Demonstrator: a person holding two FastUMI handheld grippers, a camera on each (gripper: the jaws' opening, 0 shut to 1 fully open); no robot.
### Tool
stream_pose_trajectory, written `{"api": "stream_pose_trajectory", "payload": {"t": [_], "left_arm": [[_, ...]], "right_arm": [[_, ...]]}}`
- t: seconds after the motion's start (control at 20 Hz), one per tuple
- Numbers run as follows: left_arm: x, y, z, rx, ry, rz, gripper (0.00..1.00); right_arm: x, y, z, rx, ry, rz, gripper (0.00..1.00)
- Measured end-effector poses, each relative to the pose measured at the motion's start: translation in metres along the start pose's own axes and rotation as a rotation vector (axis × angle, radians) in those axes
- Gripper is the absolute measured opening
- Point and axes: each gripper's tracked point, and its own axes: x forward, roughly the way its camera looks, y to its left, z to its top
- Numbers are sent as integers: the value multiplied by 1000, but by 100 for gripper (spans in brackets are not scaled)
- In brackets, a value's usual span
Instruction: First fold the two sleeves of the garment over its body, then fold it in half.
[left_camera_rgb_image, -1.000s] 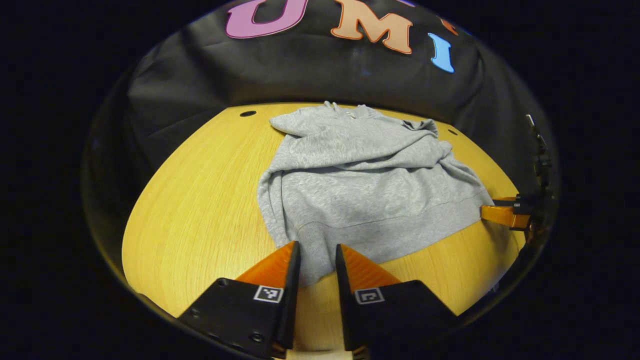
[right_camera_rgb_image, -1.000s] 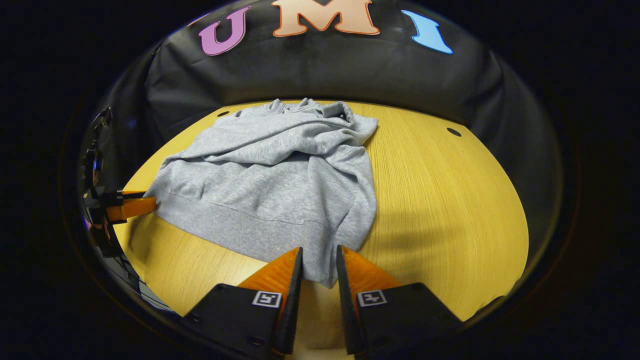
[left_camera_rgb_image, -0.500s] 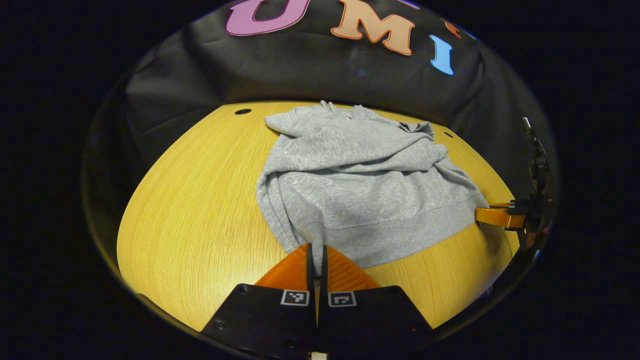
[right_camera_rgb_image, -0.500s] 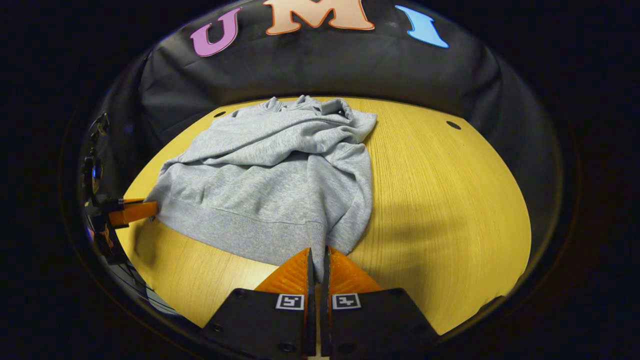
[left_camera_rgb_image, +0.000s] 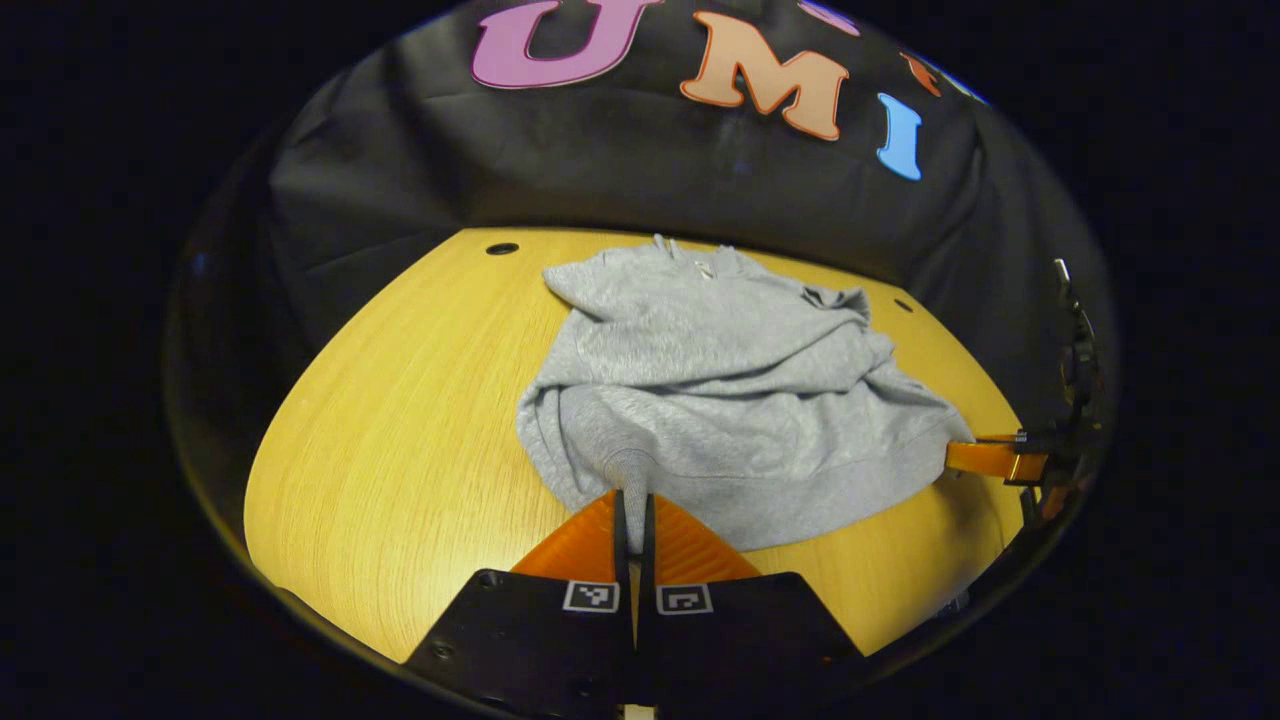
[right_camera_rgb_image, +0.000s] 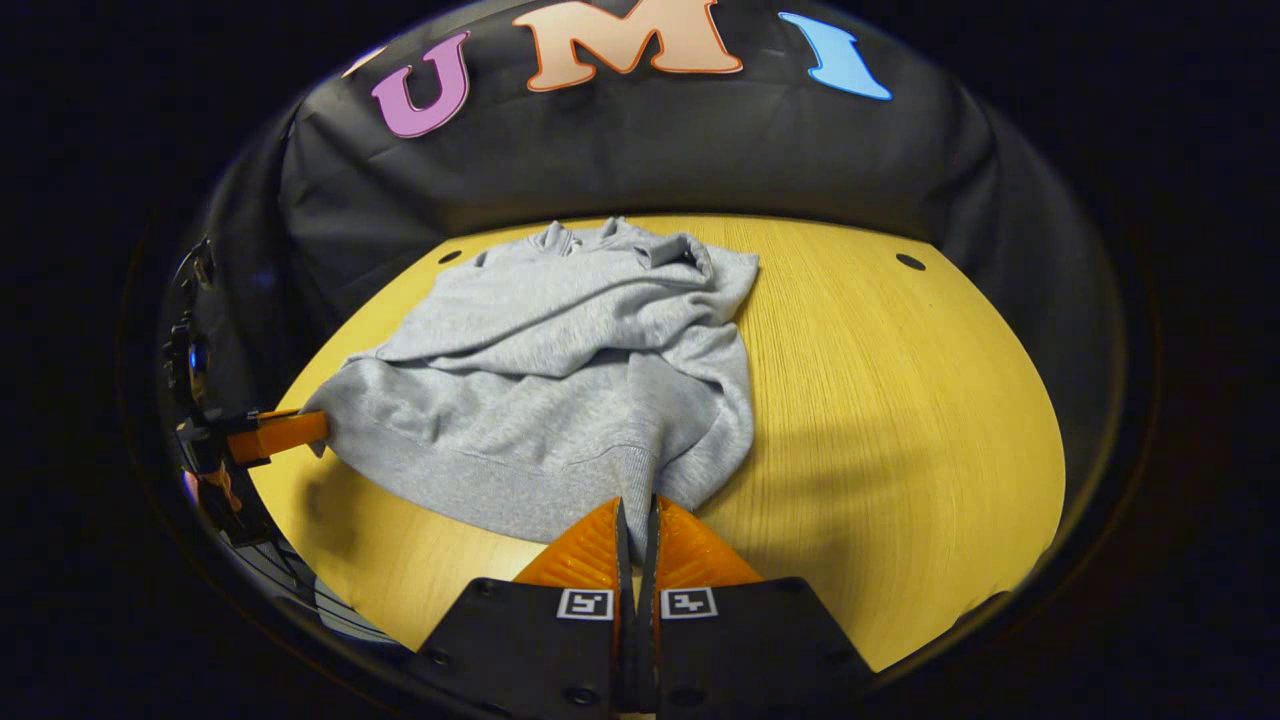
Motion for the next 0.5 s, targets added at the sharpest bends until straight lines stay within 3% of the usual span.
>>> {"api": "stream_pose_trajectory", "payload": {"t": [0.2,0.5], "left_arm": [[3,-3,37,-62,-65,-18,0],[26,-12,93,-34,-131,-42,0]], "right_arm": [[-2,4,31,-17,-45,13,3],[19,1,78,1,-85,31,3]]}}
